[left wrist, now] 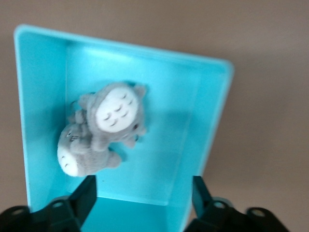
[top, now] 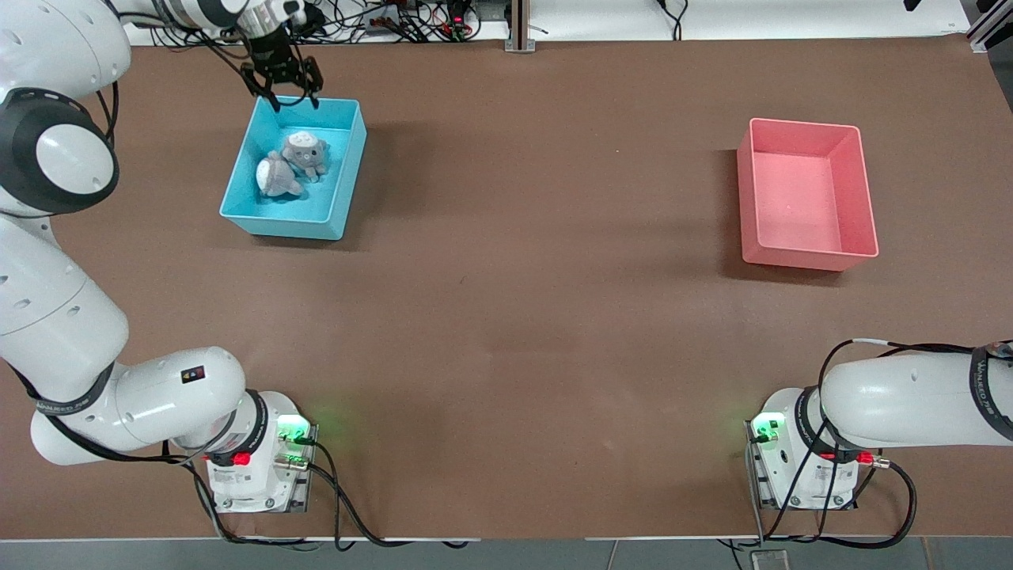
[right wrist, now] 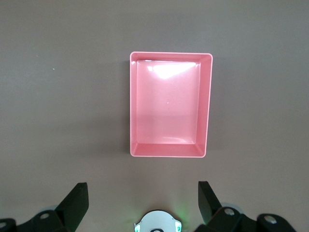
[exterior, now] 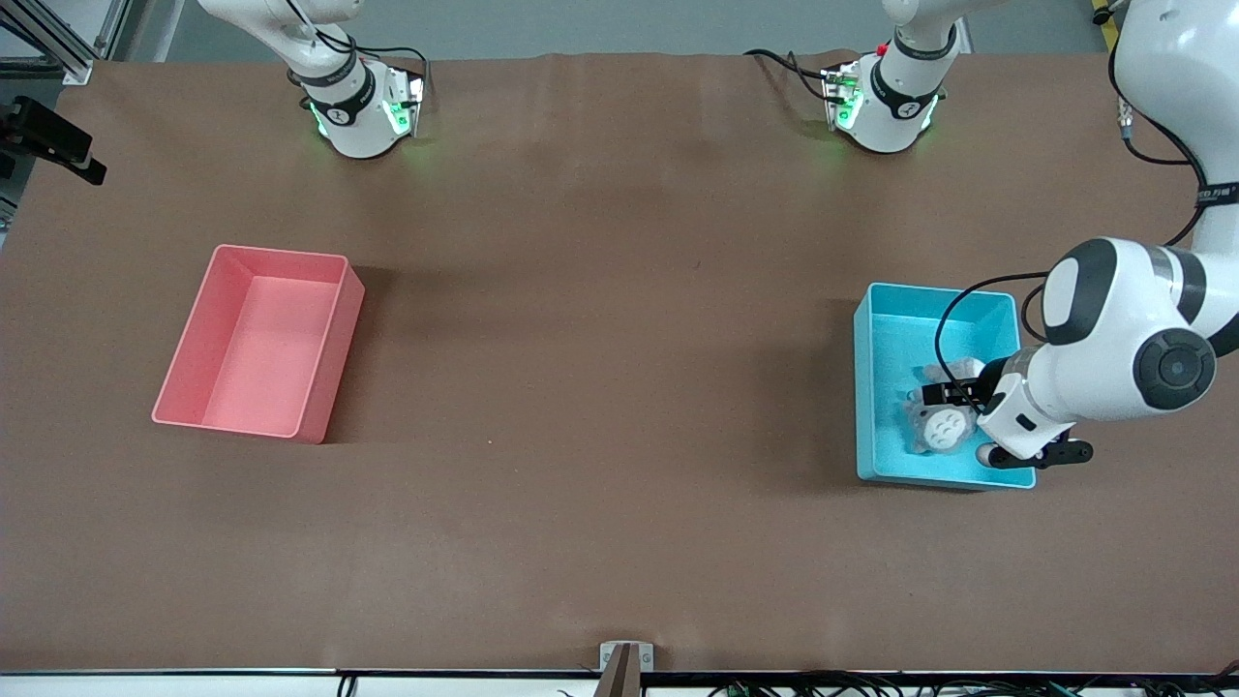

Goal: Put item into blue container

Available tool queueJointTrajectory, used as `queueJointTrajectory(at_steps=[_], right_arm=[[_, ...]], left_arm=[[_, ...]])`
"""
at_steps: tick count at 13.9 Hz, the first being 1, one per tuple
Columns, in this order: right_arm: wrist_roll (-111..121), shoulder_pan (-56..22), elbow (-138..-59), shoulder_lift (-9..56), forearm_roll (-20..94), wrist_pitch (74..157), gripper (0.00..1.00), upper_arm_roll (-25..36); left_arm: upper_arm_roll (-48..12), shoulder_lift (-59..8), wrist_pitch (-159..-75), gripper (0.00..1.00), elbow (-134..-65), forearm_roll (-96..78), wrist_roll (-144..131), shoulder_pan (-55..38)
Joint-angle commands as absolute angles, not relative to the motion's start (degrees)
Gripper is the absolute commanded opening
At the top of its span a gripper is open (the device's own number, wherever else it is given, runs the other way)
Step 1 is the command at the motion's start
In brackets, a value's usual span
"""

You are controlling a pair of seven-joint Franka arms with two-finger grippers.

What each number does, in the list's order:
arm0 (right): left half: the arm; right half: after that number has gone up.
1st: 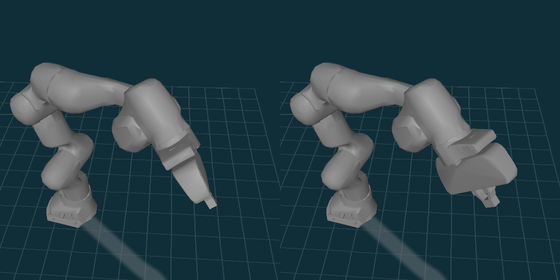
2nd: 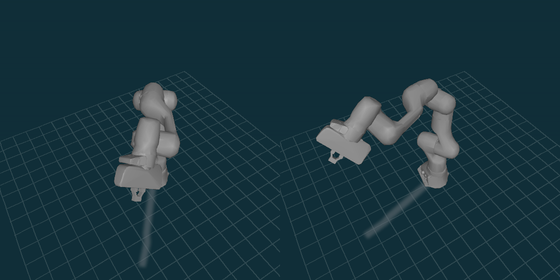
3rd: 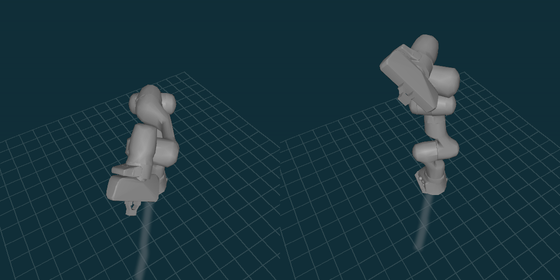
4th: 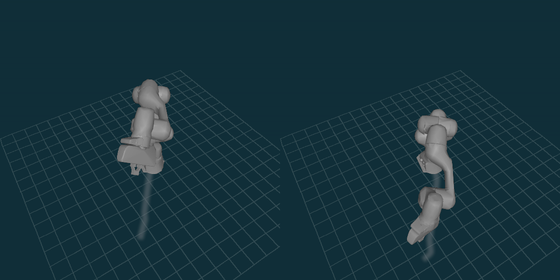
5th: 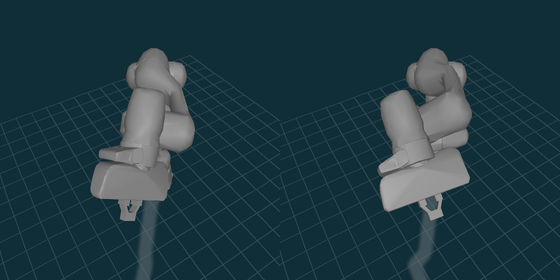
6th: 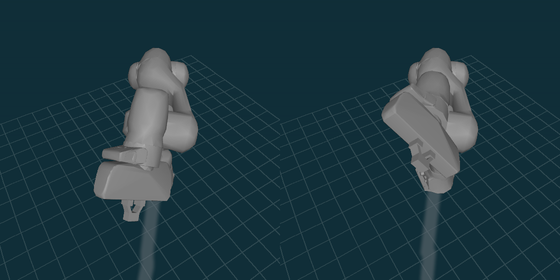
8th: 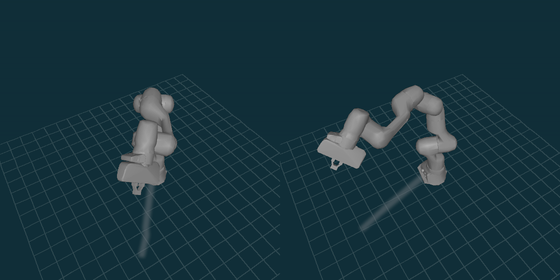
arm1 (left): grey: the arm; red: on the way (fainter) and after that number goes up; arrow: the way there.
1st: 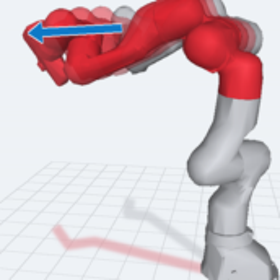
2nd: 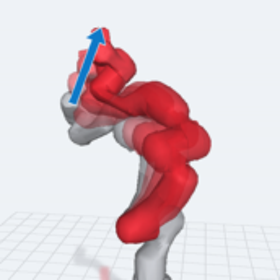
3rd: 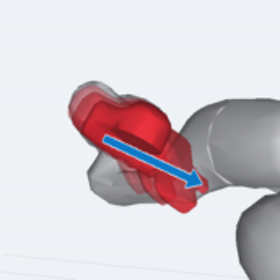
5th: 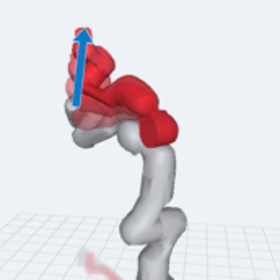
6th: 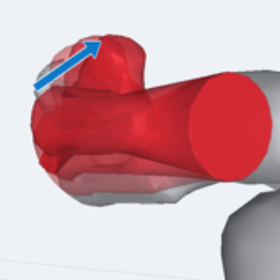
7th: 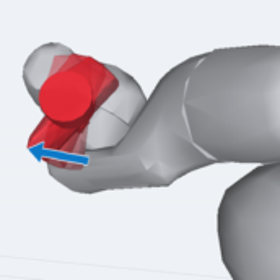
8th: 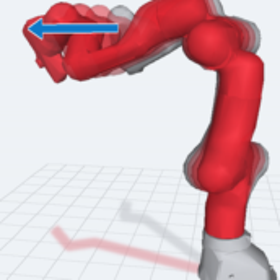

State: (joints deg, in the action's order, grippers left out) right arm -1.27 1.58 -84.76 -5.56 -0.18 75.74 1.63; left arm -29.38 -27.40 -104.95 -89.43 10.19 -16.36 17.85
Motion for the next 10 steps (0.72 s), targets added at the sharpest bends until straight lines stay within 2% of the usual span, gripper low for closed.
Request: queueJointTrajectory(at_steps=[1, 3, 10], right_arm=[[0.7, 2.0, -85.0, -6.2, 0.8, 75.5, 1.0, 1.5], [0.5, 2.0, -84.9, -6.1, 0.8, 75.5, 1.0, 1.7], [0.3, 2.3, -85.1, -6.1, 0.8, 75.2, 1.0, 1.8]], left_arm=[[-30.7, -23.2, -98.9, 1.0, -83.2, 10.8, -16.8, 17.8], [-30.5, -22.6, -94.5, 1.0, -78.4, 11.0, -15.8, 17.9], [-30.0, -11.7, -86.9, 1.0, -77.9, 11.3, -2.6, 18.5]])
